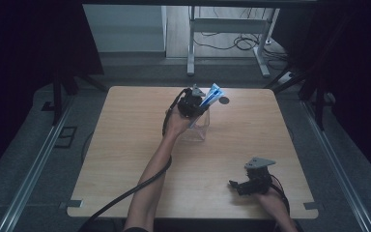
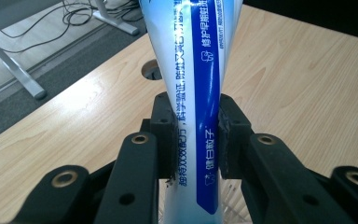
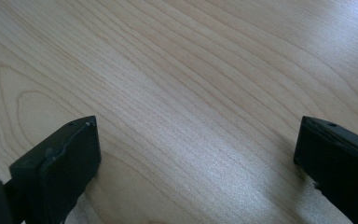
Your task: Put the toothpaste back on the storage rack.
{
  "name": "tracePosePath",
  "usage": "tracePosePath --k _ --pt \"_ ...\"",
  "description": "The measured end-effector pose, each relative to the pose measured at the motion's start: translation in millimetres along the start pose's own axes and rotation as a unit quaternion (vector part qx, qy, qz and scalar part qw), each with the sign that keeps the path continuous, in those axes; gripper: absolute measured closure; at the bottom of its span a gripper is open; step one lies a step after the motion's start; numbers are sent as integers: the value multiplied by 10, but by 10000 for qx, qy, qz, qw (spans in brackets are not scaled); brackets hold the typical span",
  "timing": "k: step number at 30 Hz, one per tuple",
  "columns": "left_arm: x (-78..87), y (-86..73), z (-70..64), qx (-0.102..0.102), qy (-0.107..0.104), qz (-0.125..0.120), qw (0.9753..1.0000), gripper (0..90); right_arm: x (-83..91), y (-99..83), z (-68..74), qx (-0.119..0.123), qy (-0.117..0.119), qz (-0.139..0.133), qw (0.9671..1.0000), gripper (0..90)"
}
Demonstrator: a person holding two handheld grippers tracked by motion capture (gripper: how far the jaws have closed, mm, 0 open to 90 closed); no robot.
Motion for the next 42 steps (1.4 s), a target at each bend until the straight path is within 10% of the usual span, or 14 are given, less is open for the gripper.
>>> tracePosePath --k 42 --pt "118 -315 -168 -7 -329 374 9988 669 0 0 -1 3 0 0 10000 2"
Point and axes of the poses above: each handheld gripper's, and its own axes: x roughly backward along the jaws, y roughly out of its top, z roughly to its left, the point moved 8 cm from there along -x, roughly forward along the jaws, and after that the axes turned 13 degrees about -y, right-handed, at the moved point
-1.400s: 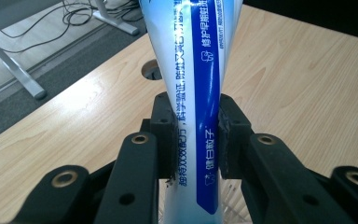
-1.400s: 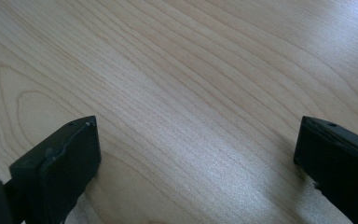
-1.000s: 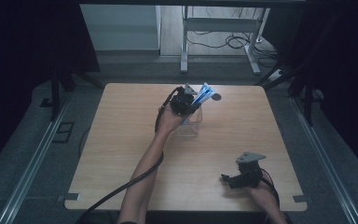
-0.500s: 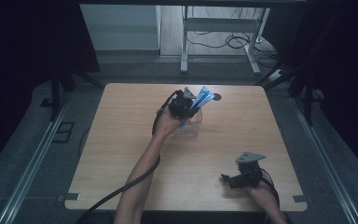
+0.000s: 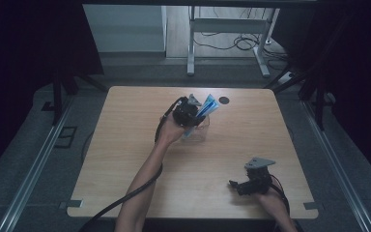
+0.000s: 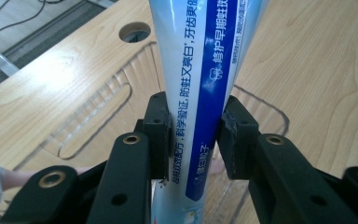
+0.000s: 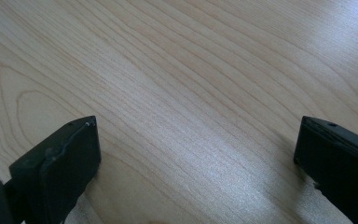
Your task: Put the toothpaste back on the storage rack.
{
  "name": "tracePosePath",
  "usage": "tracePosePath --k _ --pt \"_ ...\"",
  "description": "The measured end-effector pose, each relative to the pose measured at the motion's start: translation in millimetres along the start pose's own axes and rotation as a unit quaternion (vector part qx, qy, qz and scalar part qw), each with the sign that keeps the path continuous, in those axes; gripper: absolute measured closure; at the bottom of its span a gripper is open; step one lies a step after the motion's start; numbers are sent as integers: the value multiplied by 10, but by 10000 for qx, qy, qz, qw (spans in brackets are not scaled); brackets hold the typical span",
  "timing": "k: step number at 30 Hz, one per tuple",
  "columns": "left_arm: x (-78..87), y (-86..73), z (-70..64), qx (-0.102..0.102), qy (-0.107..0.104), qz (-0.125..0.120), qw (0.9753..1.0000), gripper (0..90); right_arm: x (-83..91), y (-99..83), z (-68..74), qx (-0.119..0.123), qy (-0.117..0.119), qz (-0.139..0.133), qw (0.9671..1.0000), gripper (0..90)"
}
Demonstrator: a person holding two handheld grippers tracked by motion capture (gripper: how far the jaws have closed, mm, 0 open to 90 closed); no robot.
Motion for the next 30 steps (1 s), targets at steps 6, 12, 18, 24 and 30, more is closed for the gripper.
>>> tracePosePath --k 6,12,18,24,30 --pt "26 31 -15 164 -11 -190 9997 588 0 0 0 -1 0 1 10000 3" --pt "63 29 -15 212 103 -203 9995 492 0 0 0 -2 -2 4 10000 3" --pt "105 7 -23 322 55 -338 9989 408 0 0 0 0 -2 1 10000 2" --pt "157 16 -30 384 88 -463 9982 326 0 0 -1 0 -2 1 10000 3" --pt "182 25 -72 393 58 -445 9982 267 0 0 -1 1 -3 2 10000 3"
Point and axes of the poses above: each handheld gripper's, and its own axes: x roughly backward along the jaws, y roughly out of its top, z roughly to its left, the point moved 8 cm from there along -x, roughly forward along the jaws, and after that the axes turned 13 degrees about -y, right-handed, at the moved point
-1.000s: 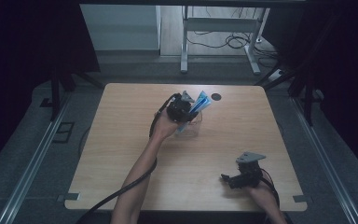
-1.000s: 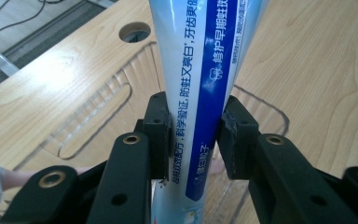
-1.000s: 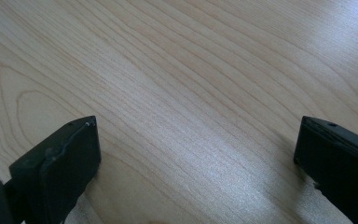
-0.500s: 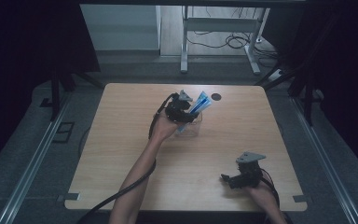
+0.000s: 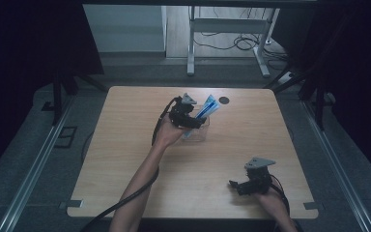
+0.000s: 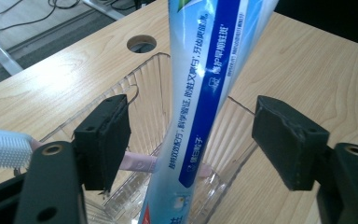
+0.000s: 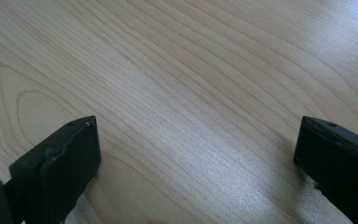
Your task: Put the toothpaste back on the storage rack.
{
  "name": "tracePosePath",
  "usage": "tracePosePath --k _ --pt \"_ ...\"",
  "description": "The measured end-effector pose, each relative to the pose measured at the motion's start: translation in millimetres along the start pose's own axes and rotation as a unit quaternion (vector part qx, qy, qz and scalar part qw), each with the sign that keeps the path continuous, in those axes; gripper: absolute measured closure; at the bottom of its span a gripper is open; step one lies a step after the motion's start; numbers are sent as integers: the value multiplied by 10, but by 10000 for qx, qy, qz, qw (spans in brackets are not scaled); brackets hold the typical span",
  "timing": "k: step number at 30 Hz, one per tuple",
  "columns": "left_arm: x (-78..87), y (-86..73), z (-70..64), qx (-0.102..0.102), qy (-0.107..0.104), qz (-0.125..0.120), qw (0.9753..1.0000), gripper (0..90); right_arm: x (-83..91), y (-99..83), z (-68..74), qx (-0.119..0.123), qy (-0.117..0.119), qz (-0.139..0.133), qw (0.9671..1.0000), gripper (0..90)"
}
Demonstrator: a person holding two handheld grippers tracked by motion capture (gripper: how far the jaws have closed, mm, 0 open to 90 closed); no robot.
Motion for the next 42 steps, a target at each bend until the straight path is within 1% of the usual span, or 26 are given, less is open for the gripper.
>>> tracePosePath --k 5,8,10,13,14,24,35,42 --pt "3 -10 -57 9 -59 72 10000 233 0 0 0 -1 0 -1 10000 3" --pt "18 -28 -92 -67 -24 134 9999 229 0 0 1 -6 4 1 10000 2" --pt "39 -39 -113 -48 -40 133 9999 222 0 0 0 -2 1 -2 10000 3" --pt "73 -47 -125 -71 -30 147 9999 213 1 1 1 -13 2 2 10000 3" --pt "85 -47 -132 -47 -33 129 9999 209 0 1 0 -9 -1 -3 10000 2" --pt "185 -73 -202 -81 -64 132 9999 194 0 1 0 -6 -3 -1 10000 2" --pt "249 -141 -266 -16 -61 107 9999 166 0 1 0 -9 1 0 10000 2" --pt "341 -183 -299 -3 -35 89 10000 153 1 1 0 -8 1 2 10000 3"
Point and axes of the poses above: each handheld gripper's, and its own axes: x roughly backward along the jaws, y roughly out of its top, z roughly to its left, the point moved 8 cm from there along -x, roughly forward along the jaws, and after that the axes turned 13 degrees about -y, right-handed, at the moved point
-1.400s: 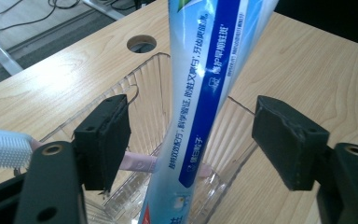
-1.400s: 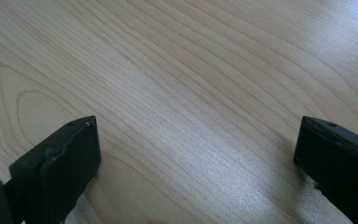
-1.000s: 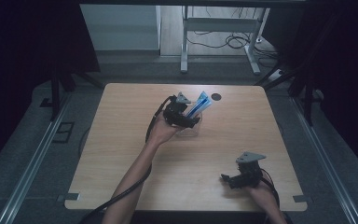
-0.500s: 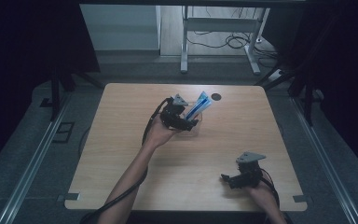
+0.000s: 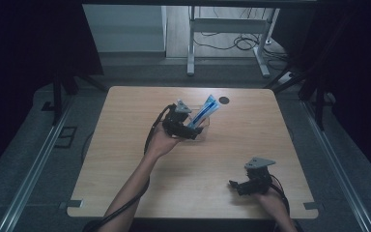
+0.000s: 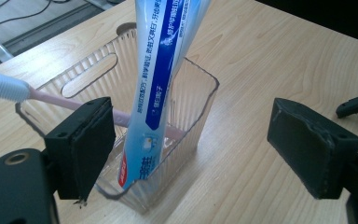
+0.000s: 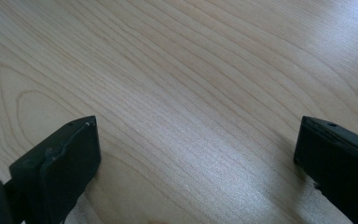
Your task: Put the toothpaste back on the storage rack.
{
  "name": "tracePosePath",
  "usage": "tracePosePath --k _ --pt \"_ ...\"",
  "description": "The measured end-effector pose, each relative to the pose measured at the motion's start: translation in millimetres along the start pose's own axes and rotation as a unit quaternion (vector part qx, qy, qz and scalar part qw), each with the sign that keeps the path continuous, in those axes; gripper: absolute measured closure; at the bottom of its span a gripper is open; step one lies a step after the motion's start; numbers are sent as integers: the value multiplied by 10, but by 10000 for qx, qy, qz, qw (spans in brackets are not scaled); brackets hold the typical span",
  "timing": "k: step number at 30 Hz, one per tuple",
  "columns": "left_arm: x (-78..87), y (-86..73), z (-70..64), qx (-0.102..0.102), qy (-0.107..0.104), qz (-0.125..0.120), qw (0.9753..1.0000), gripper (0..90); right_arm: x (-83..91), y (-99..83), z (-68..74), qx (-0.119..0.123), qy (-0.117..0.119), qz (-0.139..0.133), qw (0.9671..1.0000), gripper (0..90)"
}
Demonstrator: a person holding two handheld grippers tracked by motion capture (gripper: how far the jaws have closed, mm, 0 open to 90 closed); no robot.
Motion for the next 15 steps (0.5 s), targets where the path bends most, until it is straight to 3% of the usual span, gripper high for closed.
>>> tracePosePath --k 15 --pt "207 -157 -69 63 66 -94 9999 140 -1 0 0 1 0 -4 10000 2"
Point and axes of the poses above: each handheld gripper's, and its own axes: x roughly backward along the jaws, y roughly out of its top, z roughly to its left, the point moved 8 cm from there along -x, roughly forward along the jaws, and after that the axes turned 13 degrees about -y, right-handed, at the moved point
